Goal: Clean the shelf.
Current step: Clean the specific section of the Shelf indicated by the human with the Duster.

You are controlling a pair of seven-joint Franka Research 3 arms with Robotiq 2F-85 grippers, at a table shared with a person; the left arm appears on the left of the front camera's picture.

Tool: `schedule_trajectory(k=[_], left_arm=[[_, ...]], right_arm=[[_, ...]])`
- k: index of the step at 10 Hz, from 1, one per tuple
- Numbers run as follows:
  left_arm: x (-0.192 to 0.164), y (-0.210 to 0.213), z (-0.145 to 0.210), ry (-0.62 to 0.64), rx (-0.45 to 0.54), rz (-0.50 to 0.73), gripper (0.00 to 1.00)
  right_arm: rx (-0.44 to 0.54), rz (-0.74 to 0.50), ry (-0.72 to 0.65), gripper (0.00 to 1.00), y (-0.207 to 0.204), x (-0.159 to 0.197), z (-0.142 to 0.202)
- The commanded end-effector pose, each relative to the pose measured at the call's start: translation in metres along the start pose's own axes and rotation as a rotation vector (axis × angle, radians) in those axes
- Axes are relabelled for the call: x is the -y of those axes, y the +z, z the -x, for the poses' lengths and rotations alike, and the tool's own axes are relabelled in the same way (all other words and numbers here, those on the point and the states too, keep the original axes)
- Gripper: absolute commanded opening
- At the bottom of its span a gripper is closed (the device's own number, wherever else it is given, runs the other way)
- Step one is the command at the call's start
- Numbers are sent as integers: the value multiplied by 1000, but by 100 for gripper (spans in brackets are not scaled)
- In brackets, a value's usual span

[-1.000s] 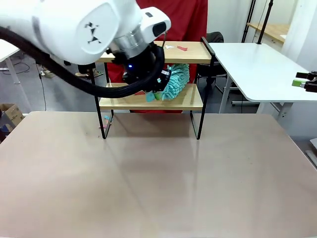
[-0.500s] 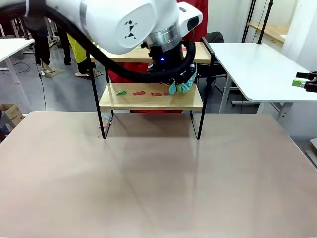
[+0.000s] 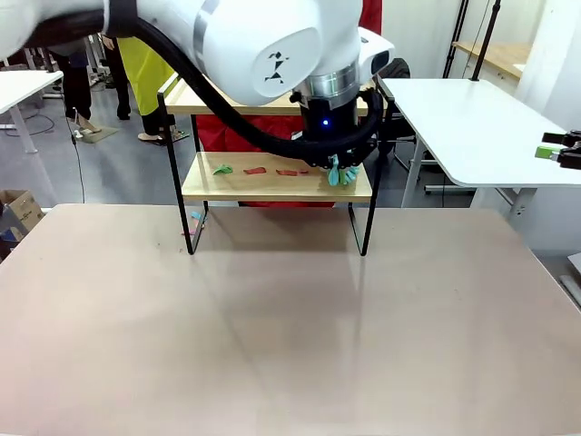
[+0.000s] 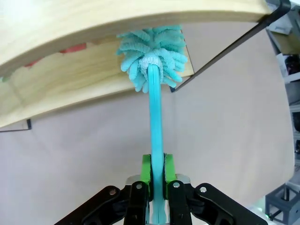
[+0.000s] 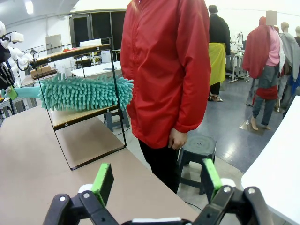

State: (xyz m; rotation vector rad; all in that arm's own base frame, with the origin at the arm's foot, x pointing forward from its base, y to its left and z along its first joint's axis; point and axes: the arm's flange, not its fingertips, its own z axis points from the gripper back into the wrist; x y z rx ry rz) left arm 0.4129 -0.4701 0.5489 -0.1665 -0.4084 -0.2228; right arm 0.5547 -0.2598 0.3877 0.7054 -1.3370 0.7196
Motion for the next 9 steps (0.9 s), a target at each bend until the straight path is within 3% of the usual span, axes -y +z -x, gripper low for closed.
schedule_trajectory(k=[1,5,6,7,9], left_arm=[[12,1,-1,26,-21,-30,13],[28,-21,15,-57,-106,-61,13],[30,-23,12,-102,-228,-44,13],[25,-24,21,-39,-97,-40,13],[25,-24,21,-39,-97,-40,13]], right_arm=[[0,-1,3,100,-1,-2,-2],[0,-1,3,100,-1,-2,-2],[0,-1,3,100,-1,-2,-2],[0,-1,3,100,-1,-2,-2],[0,-1,3,100,-1,-2,-2]])
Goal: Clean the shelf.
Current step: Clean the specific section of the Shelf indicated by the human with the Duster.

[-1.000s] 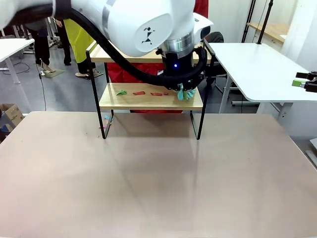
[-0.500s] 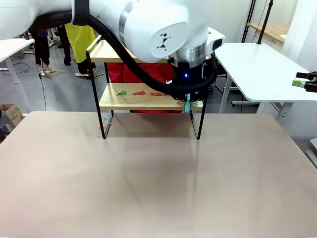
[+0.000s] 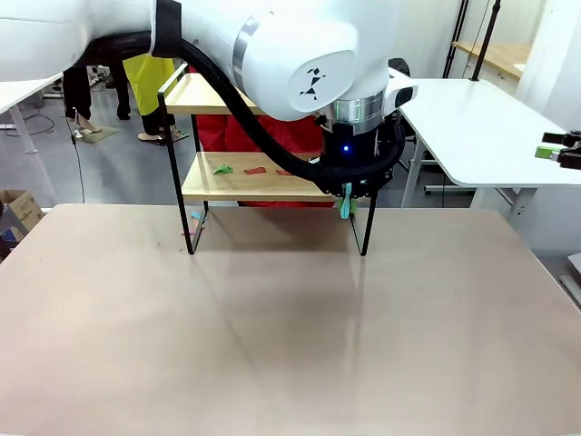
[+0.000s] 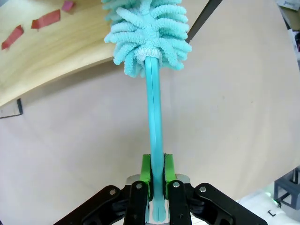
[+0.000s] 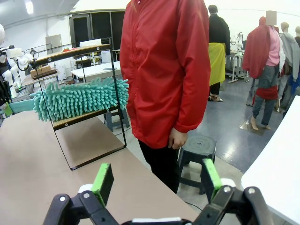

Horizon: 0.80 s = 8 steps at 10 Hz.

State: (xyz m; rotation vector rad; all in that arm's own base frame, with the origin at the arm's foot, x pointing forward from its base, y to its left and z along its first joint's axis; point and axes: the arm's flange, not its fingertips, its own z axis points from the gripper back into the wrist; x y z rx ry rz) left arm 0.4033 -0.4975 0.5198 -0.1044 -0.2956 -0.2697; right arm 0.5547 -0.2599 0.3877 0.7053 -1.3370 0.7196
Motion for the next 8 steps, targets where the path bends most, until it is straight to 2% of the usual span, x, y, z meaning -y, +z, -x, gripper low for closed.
schedule_trajectory(k=[1,7,8], left_arm=[[0,-1,1,-3,-7,-4,13],[-52,-15,8,107,-57,-36,13],[-73,-21,9,131,-89,-32,13]], right_arm=[[0,-1,3,100,-1,-2,-2],[0,-1,3,100,-1,-2,-2],[0,-1,3,100,-1,-2,-2]])
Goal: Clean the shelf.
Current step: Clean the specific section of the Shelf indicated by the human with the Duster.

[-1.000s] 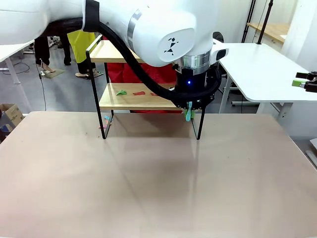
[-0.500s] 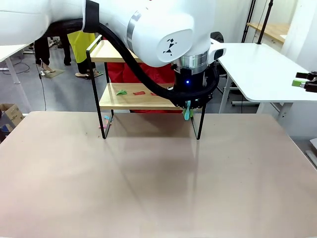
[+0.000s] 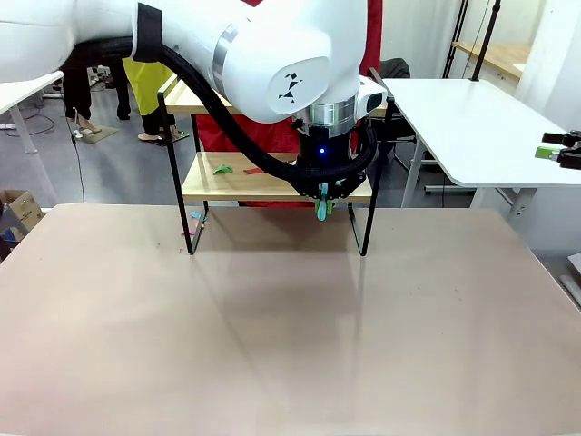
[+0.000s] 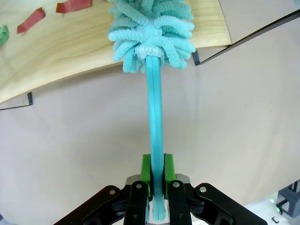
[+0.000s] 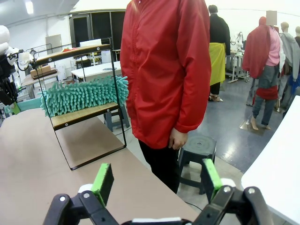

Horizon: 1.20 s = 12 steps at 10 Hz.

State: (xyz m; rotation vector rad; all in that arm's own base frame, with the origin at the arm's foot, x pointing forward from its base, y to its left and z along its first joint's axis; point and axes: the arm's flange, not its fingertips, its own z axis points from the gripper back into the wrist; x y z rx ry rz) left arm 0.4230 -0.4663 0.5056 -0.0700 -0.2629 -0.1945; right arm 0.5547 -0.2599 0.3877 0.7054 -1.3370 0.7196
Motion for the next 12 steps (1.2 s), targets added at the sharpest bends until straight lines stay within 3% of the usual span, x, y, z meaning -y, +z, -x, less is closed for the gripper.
schedule_trajectory(k=[1,6,12], left_arm=[[-39,-9,12,61,-59,10,13],[-76,-14,19,107,-58,-10,13],[-155,-23,34,192,-80,-105,13]], right_arm=[[0,-1,3,100,-1,-2,-2],[0,-1,3,100,-1,-2,-2],[0,-1,3,100,-1,-2,-2]])
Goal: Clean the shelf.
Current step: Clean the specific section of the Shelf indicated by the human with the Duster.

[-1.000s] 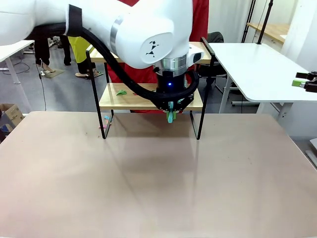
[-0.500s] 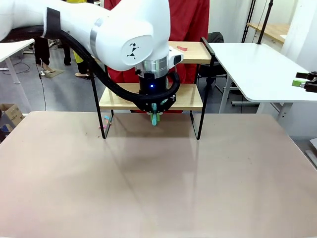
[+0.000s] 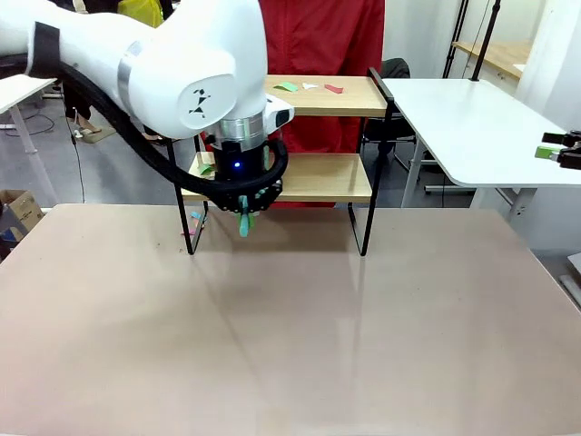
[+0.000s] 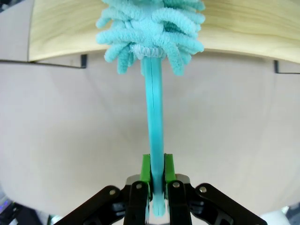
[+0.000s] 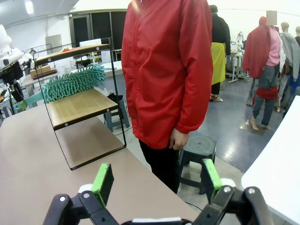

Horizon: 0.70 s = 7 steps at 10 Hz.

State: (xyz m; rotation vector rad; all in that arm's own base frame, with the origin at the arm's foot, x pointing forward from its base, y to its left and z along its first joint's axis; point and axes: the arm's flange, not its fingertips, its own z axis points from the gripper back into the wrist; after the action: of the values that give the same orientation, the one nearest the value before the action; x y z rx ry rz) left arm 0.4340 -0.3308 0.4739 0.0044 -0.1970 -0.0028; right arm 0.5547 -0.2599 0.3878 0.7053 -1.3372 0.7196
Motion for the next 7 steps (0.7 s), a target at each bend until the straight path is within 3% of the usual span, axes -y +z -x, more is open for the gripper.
schedule_trajectory(k=[1,7], left_arm=[[-34,-3,6,17,-14,-30,13],[-87,21,11,91,12,-218,13]], right_arm=[[0,-1,3,100,-1,-2,-2],[0,-1,3,100,-1,-2,-2]])
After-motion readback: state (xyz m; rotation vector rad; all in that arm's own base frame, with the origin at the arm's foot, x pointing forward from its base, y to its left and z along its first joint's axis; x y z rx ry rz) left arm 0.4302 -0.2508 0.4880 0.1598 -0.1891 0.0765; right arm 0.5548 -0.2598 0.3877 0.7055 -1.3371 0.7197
